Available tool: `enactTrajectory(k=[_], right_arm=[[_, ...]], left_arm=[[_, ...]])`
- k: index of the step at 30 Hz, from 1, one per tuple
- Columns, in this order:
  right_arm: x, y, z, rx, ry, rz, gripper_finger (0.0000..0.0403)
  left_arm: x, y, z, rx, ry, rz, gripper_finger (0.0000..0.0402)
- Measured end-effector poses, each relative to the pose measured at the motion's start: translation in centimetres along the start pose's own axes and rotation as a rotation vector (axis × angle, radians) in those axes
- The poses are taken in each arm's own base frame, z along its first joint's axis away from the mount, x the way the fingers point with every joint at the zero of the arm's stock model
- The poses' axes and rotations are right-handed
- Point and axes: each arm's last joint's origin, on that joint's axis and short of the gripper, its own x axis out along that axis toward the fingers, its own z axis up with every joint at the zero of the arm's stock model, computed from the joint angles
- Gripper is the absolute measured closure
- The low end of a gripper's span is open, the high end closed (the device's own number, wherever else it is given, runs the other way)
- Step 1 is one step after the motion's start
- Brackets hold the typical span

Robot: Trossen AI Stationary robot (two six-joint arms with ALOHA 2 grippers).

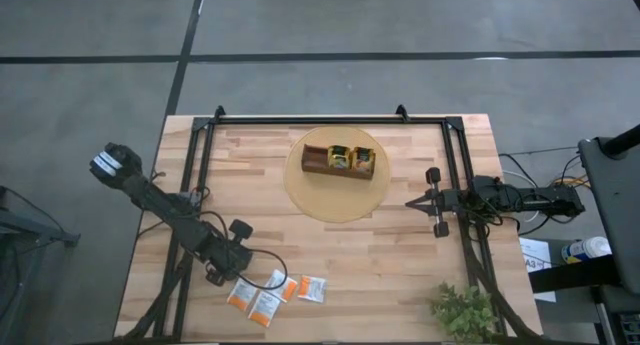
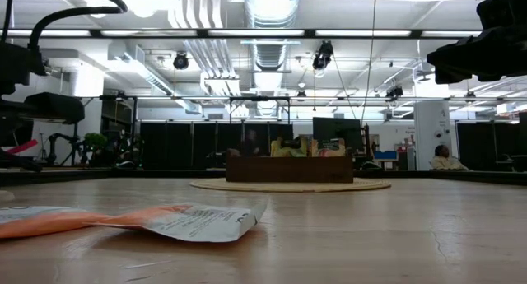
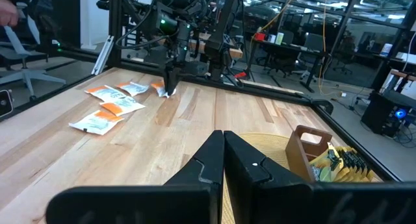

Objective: Pick & Place Tea
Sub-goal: Put the white tea bag into the left section of wooden organizer

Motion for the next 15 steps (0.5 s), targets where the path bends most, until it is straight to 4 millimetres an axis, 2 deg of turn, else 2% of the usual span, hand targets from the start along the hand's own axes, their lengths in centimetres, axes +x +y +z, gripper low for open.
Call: enactTrajectory(k=[6, 10, 15], right_arm=[[0.0, 0.0, 0.0, 0.0, 0.0, 0.0, 0.0394], [0.0, 0.0, 0.0, 0.0, 0.0, 0.0, 0.0394], [0.0, 0.0, 0.0, 0.0, 0.0, 0.0, 0.0394]], left_arm=[[-0.2, 0.1, 0.1, -0.018, 0.007, 0.027, 0.0399], [-1.2, 0.7, 0.4, -0.028, 0.04, 0.15, 0.04], [-3.1, 1.6, 1.9, -0.055, 0.001, 0.296, 0.0401]])
